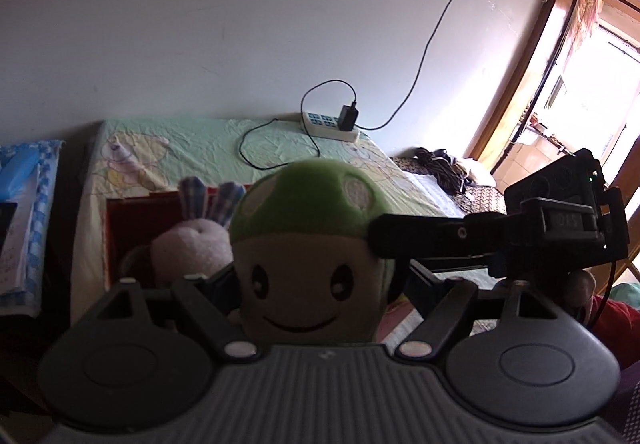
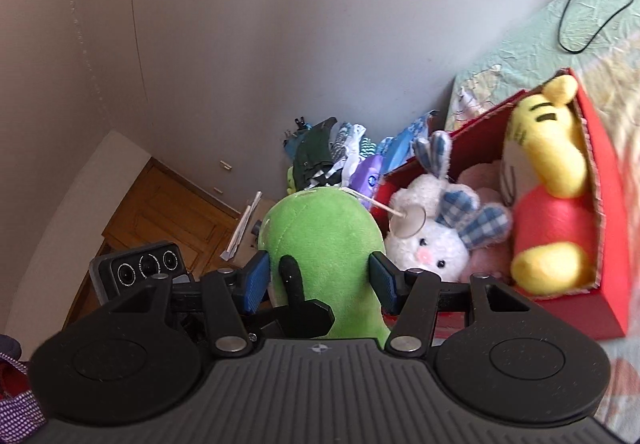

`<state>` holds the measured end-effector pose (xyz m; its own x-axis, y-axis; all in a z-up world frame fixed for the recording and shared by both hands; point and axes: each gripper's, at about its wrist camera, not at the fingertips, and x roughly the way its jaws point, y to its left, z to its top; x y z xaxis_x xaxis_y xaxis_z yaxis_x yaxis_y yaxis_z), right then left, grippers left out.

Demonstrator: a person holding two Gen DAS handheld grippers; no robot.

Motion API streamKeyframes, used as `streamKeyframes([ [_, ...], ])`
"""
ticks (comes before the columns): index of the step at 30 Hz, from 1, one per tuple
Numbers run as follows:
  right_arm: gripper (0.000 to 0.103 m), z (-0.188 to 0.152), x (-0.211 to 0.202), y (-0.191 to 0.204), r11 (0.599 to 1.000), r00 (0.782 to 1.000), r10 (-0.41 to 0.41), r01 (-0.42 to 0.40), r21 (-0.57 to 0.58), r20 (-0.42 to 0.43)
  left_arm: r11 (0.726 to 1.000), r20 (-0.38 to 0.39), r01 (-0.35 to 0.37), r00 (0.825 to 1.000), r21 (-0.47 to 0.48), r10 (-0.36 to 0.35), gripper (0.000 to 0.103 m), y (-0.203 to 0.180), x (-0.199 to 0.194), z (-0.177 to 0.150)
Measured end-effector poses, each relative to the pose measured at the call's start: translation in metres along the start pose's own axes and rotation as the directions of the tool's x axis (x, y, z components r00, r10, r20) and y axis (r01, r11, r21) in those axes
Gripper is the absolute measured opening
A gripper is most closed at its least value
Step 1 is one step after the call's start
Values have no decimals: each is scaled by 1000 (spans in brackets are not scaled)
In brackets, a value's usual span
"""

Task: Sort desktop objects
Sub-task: 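Lower the green plush into the red box beside the bunnies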

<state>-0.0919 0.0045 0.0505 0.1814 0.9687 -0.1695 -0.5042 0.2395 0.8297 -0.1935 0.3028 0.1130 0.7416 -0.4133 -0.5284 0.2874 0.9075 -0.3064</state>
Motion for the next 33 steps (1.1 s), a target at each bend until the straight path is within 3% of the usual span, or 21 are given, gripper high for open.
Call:
streamKeyframes([
  [5,57,12,41,1,997,998,52,-53,-53,-16,995,24,-93,995,19,93,82,27,5,5],
  [13,57,20,91,2,986,1000,14,-13,-166,5,987,21,-158,987,32,157,82,66,35,6],
  [17,56,19,103,-9,982,1000,-11,13,-188,8,982,5,-183,983,53,183,85,73,48,3],
  [24,53,17,109,-17,975,998,-43,49,-216,36,958,51,-251,968,137,247,91,71,53,6],
  [33,52,15,114,-19,967,994,-78,93,-238,72,958,26,-254,967,135,253,95,70,58,-5],
])
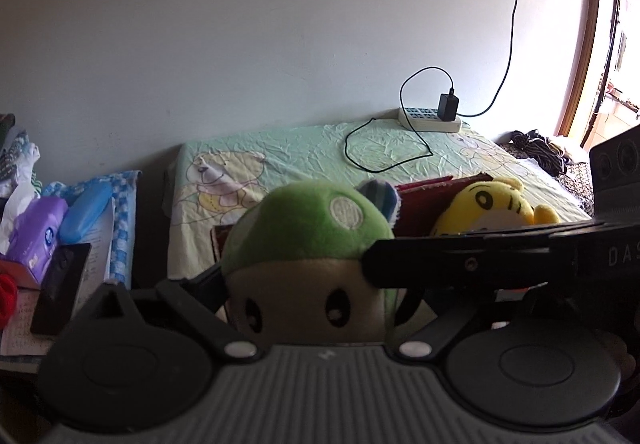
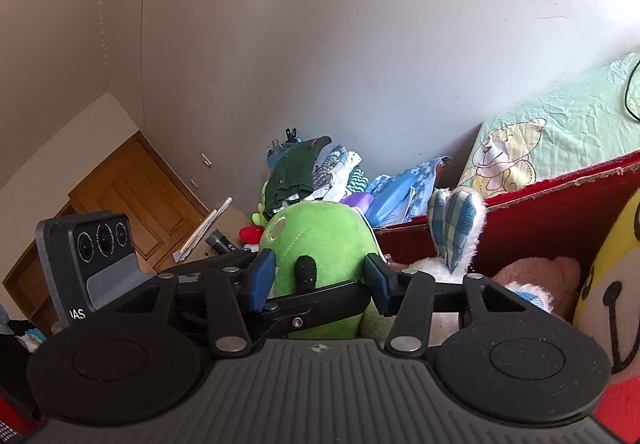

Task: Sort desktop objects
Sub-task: 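Lower the green plush into the red box beside the bunnies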

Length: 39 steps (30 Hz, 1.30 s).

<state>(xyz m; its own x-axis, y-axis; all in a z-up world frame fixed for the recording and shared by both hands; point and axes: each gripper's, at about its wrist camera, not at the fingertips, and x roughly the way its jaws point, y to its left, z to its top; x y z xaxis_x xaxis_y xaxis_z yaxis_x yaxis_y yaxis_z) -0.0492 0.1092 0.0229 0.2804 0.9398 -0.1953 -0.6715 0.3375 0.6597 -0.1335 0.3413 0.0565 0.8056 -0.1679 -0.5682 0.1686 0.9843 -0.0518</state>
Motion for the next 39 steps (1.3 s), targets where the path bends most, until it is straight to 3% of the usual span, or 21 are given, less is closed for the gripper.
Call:
streamKeyframes([
  [12,41,-17,-12,8,998,998,0,-3,-59,-59,999,-32,-6,999,46,8,95,-9,-24,-6],
  [21,41,-15,-10,13,993,997,-75,74,-93,-8,996,-44,86,995,27,-84,95,-13,-52,-9],
  [26,40,-12,-12,12,996,998,-65,64,-66,-14,991,-78,129,988,-29,-131,97,-11,-50,-17],
  [29,39,-1,-17,9,999,999,-40,40,-9,24,986,-82,156,983,-66,-161,101,-10,-47,-20],
  [33,33,16,-10,15,999,998,-28,29,-29,51,985,-104,154,981,-74,-161,101,-11,-37,-23],
  [39,31,15,12,17,998,999,-35,36,-48,10,986,-137,148,978,-81,-158,101,-10,-32,-29],
])
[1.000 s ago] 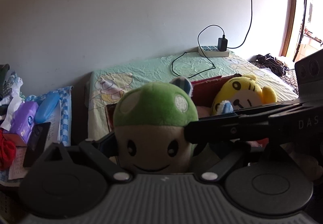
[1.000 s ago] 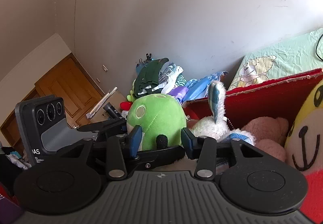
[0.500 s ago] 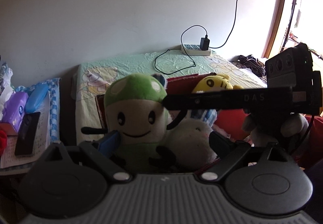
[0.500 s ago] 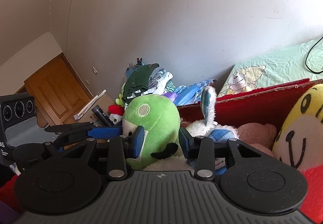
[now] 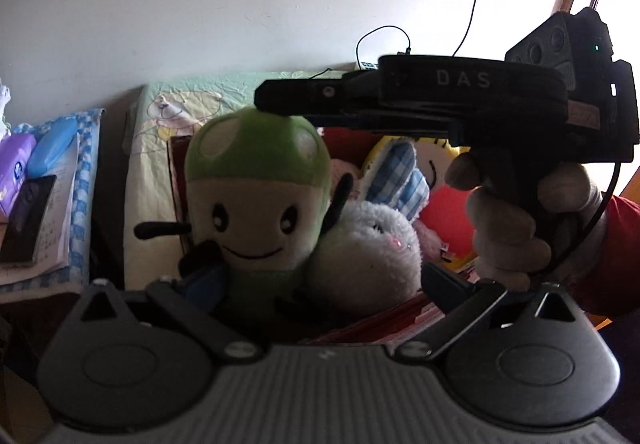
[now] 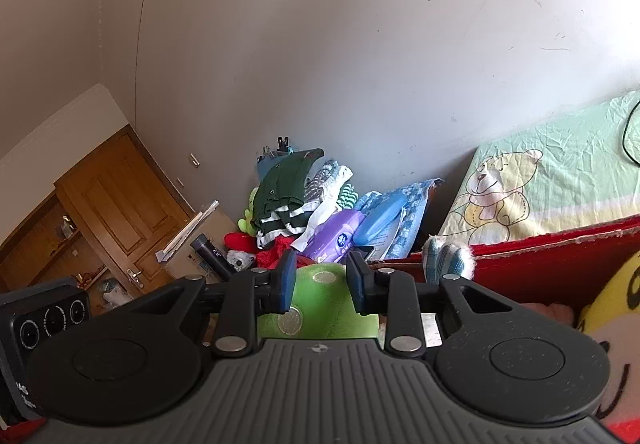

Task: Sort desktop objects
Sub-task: 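Lower the green plush into the red box beside the bunnies, then open the right gripper and withdraw it from the box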

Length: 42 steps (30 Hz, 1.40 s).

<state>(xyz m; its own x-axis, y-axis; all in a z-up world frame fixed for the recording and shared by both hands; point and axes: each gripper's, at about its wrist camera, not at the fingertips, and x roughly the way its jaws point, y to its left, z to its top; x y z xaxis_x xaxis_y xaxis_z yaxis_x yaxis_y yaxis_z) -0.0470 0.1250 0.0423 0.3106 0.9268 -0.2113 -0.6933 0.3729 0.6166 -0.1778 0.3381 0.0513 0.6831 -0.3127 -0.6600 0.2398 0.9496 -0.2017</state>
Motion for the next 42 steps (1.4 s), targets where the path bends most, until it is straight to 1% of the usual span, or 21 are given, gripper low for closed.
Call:
streamKeyframes([
  [7,31,-3,-10,13,994,997,-11,2,-109,-78,1000,-53,-11,999,11,11,101,-3,11,-1],
  [9,30,-6,-11,21,986,995,-30,15,-167,-93,999,-57,-26,998,34,28,103,-7,12,-3],
  [11,30,-8,-8,25,979,993,-43,20,-202,-112,999,-66,-23,997,30,25,102,-8,12,-2],
  [13,30,-12,-5,29,974,992,-55,28,-227,-113,999,-73,-19,997,30,21,102,-8,13,0],
  [15,30,-13,-1,30,970,991,-72,43,-240,-112,999,-76,-30,997,22,32,103,-9,14,1],
  [20,29,-11,9,21,973,988,-98,69,-222,-119,999,-80,-45,996,3,45,102,-10,16,3],
  [22,29,-10,16,12,980,989,-93,69,-188,-118,999,-83,-47,995,-9,46,102,-10,16,4],
  [25,29,-8,23,-1,993,989,-71,58,-101,-129,999,-95,-47,994,-24,44,101,-9,15,5],
  [26,29,-7,22,-1,994,988,-72,59,-96,-133,999,-100,-44,994,-30,41,101,-8,14,5],
  [29,30,-9,17,16,981,985,-93,66,-180,-144,998,-96,-45,995,-51,40,101,-8,11,5],
  [30,30,-9,15,18,979,985,-94,65,-192,-147,997,-90,-47,995,-56,42,101,-11,8,4],
  [33,30,-8,9,13,987,987,-82,61,-151,-137,996,-69,-62,996,-62,57,101,-14,1,3],
  [34,33,-7,6,11,991,989,-67,51,-124,-128,995,-62,-71,996,-65,67,101,-15,-1,3],
  [36,36,-5,-1,10,996,993,-45,36,-80,-106,992,-51,-97,994,-81,93,101,-16,-3,4],
  [37,40,-5,-5,12,996,995,-47,39,-80,-93,990,-45,-111,993,-91,108,101,-16,-4,4],
  [38,41,-6,-9,14,995,995,-53,47,-85,-80,987,-41,-119,992,-103,116,101,-16,-5,5],
  [39,41,-6,-12,16,995,996,-57,51,-84,-72,985,-37,-124,992,-122,120,101,-10,-1,9],
  [42,40,-8,-20,16,996,995,-70,66,-64,-67,978,-22,-135,991,-160,133,101,-10,-4,12],
])
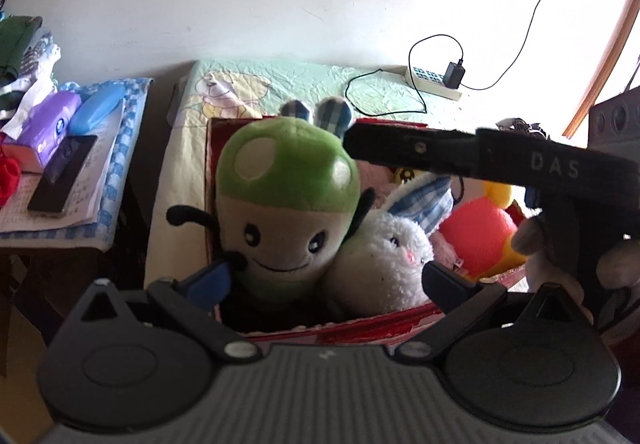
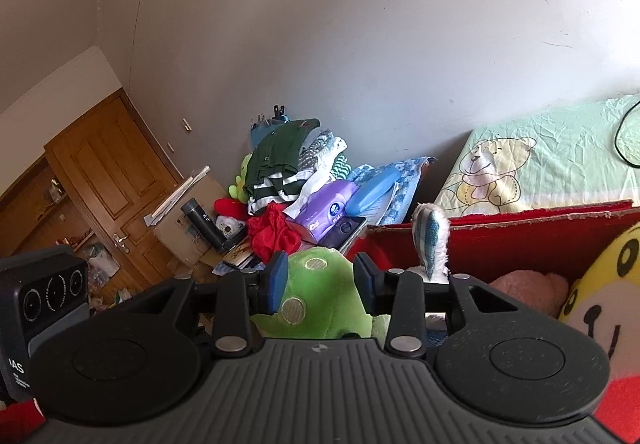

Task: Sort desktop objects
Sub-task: 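Open the right gripper and withdraw it from the box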

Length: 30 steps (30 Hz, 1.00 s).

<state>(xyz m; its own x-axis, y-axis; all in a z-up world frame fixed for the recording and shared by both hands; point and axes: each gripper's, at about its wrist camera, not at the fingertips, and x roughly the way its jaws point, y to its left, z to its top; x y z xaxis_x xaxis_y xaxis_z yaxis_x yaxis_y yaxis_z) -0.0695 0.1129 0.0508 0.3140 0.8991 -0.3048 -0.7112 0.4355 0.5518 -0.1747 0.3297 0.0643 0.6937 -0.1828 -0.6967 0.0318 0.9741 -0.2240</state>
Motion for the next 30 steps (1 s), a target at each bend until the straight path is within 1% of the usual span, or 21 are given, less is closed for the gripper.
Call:
streamKeyframes([
  [4,40,-6,-13,1,999,999,-45,45,11,10,1000,19,-18,1000,-16,19,102,-6,-5,2],
  [7,41,-11,-24,4,994,993,-113,113,-5,23,999,44,-50,998,-8,51,102,-15,-9,3],
  [8,41,-13,-29,5,990,990,-140,141,-16,31,998,49,-64,997,-3,64,102,-19,-9,3],
  [11,46,-19,-43,6,978,978,-205,206,-29,49,997,53,-77,996,4,77,102,-29,-6,6],
  [16,47,-29,-64,-1,960,958,-281,280,19,61,994,42,-95,995,45,93,102,-48,0,5],
  [23,47,-39,-97,-8,924,923,-372,359,129,97,996,33,-16,999,85,13,102,-72,1,3],
  [27,47,-48,-120,-10,892,892,-436,410,189,122,995,19,3,1000,103,-5,102,-97,6,1],
  [30,47,-52,-134,-13,864,867,-483,449,228,123,993,12,9,1000,119,-10,102,-119,10,-4],
])
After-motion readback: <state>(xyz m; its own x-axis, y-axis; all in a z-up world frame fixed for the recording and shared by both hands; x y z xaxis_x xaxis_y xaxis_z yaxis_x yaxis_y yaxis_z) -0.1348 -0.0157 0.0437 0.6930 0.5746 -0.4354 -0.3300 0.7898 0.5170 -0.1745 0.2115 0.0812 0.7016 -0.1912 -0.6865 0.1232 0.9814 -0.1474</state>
